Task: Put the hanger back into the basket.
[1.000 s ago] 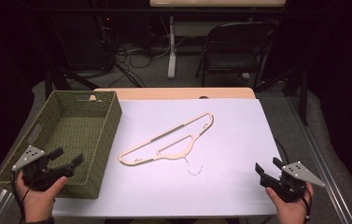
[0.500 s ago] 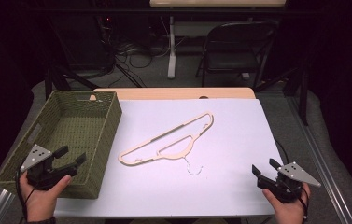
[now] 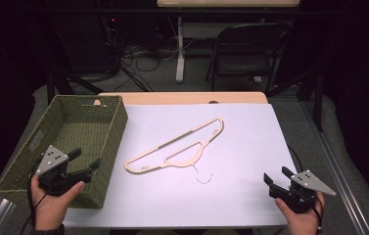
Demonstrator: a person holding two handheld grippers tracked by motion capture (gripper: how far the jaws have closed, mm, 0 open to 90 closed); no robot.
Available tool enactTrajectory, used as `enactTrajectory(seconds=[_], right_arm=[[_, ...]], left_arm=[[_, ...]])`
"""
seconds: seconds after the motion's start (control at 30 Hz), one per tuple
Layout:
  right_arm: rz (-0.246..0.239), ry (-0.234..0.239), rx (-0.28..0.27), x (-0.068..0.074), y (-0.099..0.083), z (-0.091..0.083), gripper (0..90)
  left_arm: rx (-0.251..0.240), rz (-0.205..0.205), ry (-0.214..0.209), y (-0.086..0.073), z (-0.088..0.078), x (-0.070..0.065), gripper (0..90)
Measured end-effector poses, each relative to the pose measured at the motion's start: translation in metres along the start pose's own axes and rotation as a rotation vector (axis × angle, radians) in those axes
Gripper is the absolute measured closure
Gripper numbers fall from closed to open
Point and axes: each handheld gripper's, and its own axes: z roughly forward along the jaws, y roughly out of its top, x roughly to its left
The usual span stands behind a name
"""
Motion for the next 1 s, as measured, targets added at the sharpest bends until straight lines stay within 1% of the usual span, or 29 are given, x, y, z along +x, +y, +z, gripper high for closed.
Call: enactTrajectory(seconds=[0.03, 0.07, 0.1, 0.13, 0.17, 0.2, 0.23, 0.27, 0.3, 0.33, 0.37, 0.43, 0.47, 0.53, 0.6, 0.63, 0.67, 0.7, 0.73, 0.77, 0.8, 0.83, 0.87, 0.97, 1.0], right_arm=[[0.0, 0.0, 0.0, 0.0, 0.0, 0.0, 30.6], [0.0, 0.001, 0.0, 0.0, 0.0, 0.0, 30.6], [0.0, 0.003, -0.002, 0.001, 0.0, 0.001, 30.6], [0.0, 0.003, -0.002, 0.001, 0.0, 0.001, 30.6], [0.0, 0.003, -0.004, 0.001, 0.0, 0.001, 30.6], [0.0, 0.003, -0.004, 0.001, 0.0, 0.001, 30.6], [0.001, 0.003, -0.003, 0.001, 0.0, 0.001, 30.6], [0.005, 0.004, -0.005, 0.0, 0.0, 0.001, 30.6], [0.004, 0.005, -0.005, 0.0, 0.0, 0.001, 30.6], [0.002, 0.005, 0.001, 0.0, 0.0, 0.0, 30.6], [0.0, 0.005, 0.0, 0.0, 0.0, 0.0, 30.6], [-0.001, 0.005, -0.002, 0.0, 0.0, 0.0, 30.6], [-0.001, 0.005, -0.002, 0.0, 0.0, 0.0, 30.6], [0.002, 0.005, -0.012, 0.0, 0.0, 0.001, 30.6], [0.003, 0.007, -0.001, 0.0, 0.0, 0.0, 30.6], [0.003, 0.006, -0.01, 0.0, 0.0, 0.001, 30.6], [0.002, 0.007, -0.001, 0.0, 0.0, 0.0, 30.7], [0.002, 0.006, -0.004, 0.0, 0.0, 0.0, 30.6], [0.002, 0.007, -0.001, 0.0, 0.0, 0.0, 30.7], [0.002, 0.007, -0.003, 0.0, 0.0, 0.0, 30.7], [0.002, 0.007, -0.003, 0.0, 0.0, 0.0, 30.7], [0.002, 0.008, 0.003, 0.0, 0.0, 0.0, 30.6], [0.002, 0.008, 0.003, 0.0, 0.0, 0.0, 30.6], [0.001, 0.008, 0.003, 0.0, 0.0, 0.0, 30.7], [0.001, 0.008, 0.003, 0.0, 0.0, 0.0, 30.7]], left_arm=[[0.0, 0.0, 0.0, 0.0, 0.0, 0.0, 26.9], [0.005, 0.006, -0.006, 0.003, 0.004, -0.005, 26.9], [0.008, 0.031, -0.027, 0.008, 0.009, -0.014, 26.9], [0.008, 0.031, -0.027, 0.008, 0.009, -0.014, 26.9], [0.007, 0.055, -0.052, 0.014, 0.013, -0.022, 27.0], [0.007, 0.055, -0.052, 0.014, 0.013, -0.022, 27.1], [0.007, 0.079, -0.068, 0.019, 0.017, -0.028, 27.1], [0.008, 0.093, -0.082, 0.024, 0.021, -0.035, 27.5], [0.011, 0.106, -0.092, 0.027, 0.024, -0.038, 27.5], [0.011, 0.106, -0.092, 0.027, 0.024, -0.038, 27.5], [0.013, 0.112, -0.111, 0.032, 0.029, -0.043, 27.5], [0.016, 0.123, -0.137, 0.037, 0.034, -0.049, 27.5], [0.016, 0.123, -0.137, 0.037, 0.034, -0.049, 27.5], [0.029, 0.14, -0.16, 0.042, 0.041, -0.055, 27.4], [0.043, 0.154, -0.177, 0.046, 0.045, -0.058, 27.3], [0.048, 0.157, -0.182, 0.047, 0.048, -0.059, 27.3], [0.048, 0.157, -0.182, 0.047, 0.048, -0.059, 27.3], [0.066, 0.165, -0.19, 0.051, 0.052, -0.06, 27.3], [0.066, 0.165, -0.19, 0.051, 0.052, -0.06, 27.3], [0.082, 0.175, -0.203, 0.054, 0.057, -0.062, 27.3], [0.082, 0.175, -0.203, 0.054, 0.057, -0.062, 27.4], [0.097, 0.19, -0.214, 0.058, 0.062, -0.064, 27.4], [0.097, 0.19, -0.214, 0.058, 0.062, -0.064, 27.4], [0.116, 0.216, -0.229, 0.064, 0.069, -0.07, 27.7], [0.116, 0.216, -0.229, 0.064, 0.069, -0.07, 27.8]])
